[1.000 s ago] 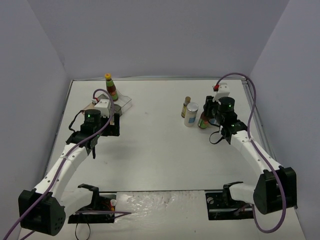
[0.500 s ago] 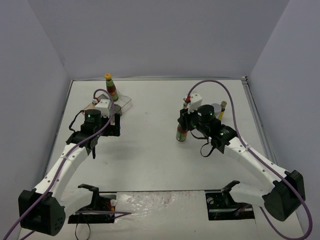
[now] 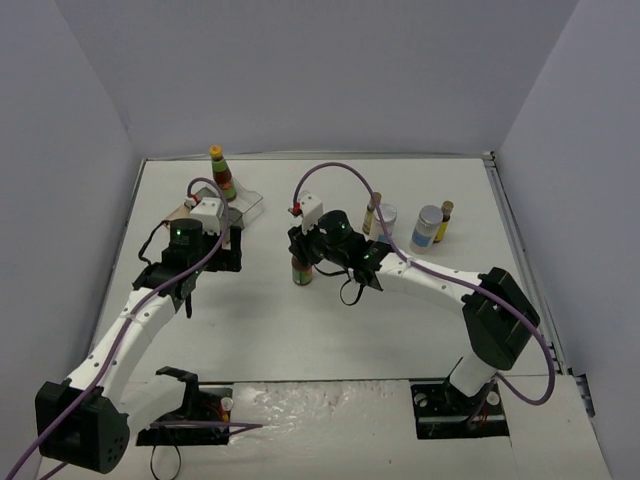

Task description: Organize the condiment bottles

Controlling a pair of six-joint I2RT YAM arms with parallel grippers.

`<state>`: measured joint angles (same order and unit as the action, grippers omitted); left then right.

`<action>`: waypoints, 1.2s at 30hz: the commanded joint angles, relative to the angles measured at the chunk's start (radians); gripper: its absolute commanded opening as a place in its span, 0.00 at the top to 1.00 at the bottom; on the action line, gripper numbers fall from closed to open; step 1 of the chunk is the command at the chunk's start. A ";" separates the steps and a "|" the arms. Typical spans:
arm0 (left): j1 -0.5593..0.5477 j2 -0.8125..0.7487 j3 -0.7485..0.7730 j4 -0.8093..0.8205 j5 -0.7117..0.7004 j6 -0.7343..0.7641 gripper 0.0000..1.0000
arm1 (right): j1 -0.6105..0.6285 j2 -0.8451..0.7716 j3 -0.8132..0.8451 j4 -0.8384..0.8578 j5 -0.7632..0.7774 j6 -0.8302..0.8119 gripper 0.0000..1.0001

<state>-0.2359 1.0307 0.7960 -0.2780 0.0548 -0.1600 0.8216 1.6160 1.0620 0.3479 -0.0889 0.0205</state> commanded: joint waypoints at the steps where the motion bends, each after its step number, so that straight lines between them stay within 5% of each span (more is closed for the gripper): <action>1: -0.006 -0.021 0.016 0.060 -0.019 -0.002 0.03 | 0.013 0.038 0.121 0.247 0.006 -0.011 1.00; 11: -0.008 -0.020 0.015 0.067 -0.013 -0.002 0.03 | 0.034 0.073 0.119 0.256 0.021 -0.011 0.96; 17: -0.008 -0.017 0.019 0.068 -0.006 -0.003 0.03 | 0.041 0.082 0.121 0.235 0.014 -0.011 0.49; 26: -0.008 -0.025 0.018 0.068 0.000 -0.003 0.03 | 0.045 0.078 0.138 0.193 0.011 -0.011 0.31; 36: -0.052 -0.110 -0.007 0.111 0.080 -0.033 0.03 | 0.042 -0.162 0.057 0.028 0.073 -0.049 0.04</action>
<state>-0.2476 0.9712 0.7636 -0.2489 0.0962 -0.1654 0.8593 1.6433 1.1339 0.4041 -0.0663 -0.0027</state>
